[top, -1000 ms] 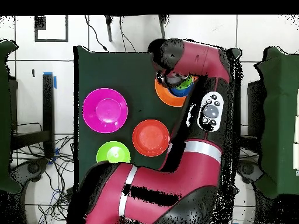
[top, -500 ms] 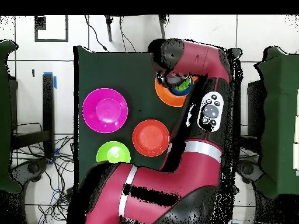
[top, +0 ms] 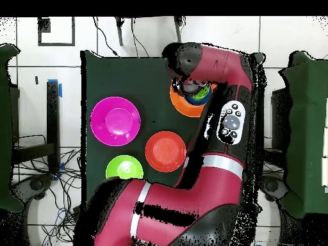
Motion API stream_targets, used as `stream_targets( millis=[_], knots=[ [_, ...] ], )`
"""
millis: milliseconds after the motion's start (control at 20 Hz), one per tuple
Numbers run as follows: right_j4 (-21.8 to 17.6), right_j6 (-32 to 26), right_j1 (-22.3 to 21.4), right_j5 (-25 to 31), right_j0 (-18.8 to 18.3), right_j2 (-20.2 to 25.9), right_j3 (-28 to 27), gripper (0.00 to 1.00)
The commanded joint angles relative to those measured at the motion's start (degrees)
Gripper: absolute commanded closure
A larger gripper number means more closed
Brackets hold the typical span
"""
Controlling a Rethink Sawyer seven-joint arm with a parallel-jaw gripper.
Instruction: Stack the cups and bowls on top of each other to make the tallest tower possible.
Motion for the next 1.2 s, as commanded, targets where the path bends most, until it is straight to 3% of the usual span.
stream_targets(
  millis=[50, 300, 500, 800, 1200],
  knots=[
    [-2.0, 3.3, 0.9, -0.5, -0.3, 3.5, 1.8, 0.0],
    [-1.6, 2.3, -3.8, 6.7, 0.4, 2.1, 2.5, 0.0],
    [-1.6, 2.0, -4.5, 10.1, 0.6, 1.8, 0.8, 0.0],
    [-0.8, 3.7, -3.5, 13.4, 1.2, 1.9, -2.7, 0.0],
    [1.4, 11.5, -0.2, 14.5, 3.8, 2.5, -7.1, 0.0]
  ],
)
